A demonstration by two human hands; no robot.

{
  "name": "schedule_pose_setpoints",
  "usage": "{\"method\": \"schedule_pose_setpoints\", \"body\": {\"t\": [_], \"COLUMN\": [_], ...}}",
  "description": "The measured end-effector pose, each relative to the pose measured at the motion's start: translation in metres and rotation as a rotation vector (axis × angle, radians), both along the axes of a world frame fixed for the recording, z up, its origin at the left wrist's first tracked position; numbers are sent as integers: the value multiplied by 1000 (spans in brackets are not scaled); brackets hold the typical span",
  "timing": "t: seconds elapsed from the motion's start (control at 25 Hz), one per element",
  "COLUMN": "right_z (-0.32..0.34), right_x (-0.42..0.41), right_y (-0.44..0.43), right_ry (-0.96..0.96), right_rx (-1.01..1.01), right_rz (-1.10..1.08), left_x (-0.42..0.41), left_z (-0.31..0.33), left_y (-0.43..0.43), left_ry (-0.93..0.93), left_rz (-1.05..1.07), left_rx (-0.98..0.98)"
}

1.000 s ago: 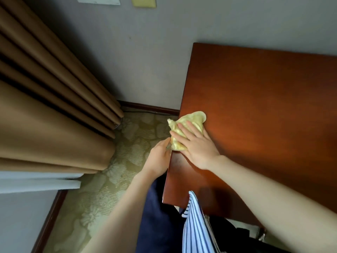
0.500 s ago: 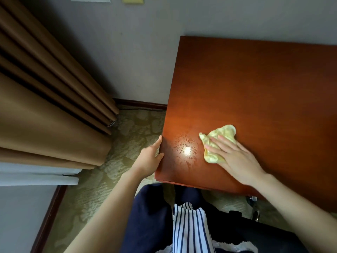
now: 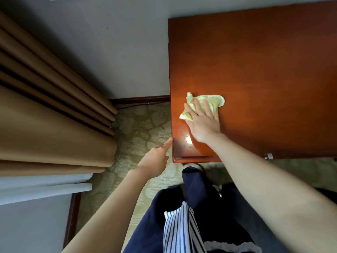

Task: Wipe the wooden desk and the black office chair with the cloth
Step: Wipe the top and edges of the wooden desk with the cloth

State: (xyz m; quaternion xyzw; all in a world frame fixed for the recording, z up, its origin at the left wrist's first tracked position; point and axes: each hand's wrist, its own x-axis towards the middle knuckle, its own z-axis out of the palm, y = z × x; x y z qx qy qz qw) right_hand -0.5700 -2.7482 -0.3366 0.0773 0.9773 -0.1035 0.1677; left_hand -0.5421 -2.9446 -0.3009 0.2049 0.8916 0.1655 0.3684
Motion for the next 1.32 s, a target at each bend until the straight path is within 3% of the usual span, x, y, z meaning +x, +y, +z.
{"method": "schedule_pose_setpoints", "body": {"t": [0.2,0.36,0.56,0.76,0.92,1.12,1.32], "right_z": [-5,-11,-2,-1,-5,-7,-9], "right_x": [82,142,181,150,90,44,60], "right_y": [-57,-34,43,109,112,83,21], "right_ry": [185,271,233,116,71,87,175], "right_rx": [-47,22,93,76,-7,-4,-88], "right_rz": [103,130,-126,-307,-425,-279,51], "left_x": [11,2,-4,-7,-11,-21,-27], "left_z": [1,4,2,-4,-6,-5,0], "left_y": [-9,3,29,47,47,33,49], "left_ry": [126,206,199,191,202,221,222], "left_rz": [46,-13,-121,-111,-68,28,25], "left_rx": [-64,-54,-81,-97,-122,-134,-138]}}
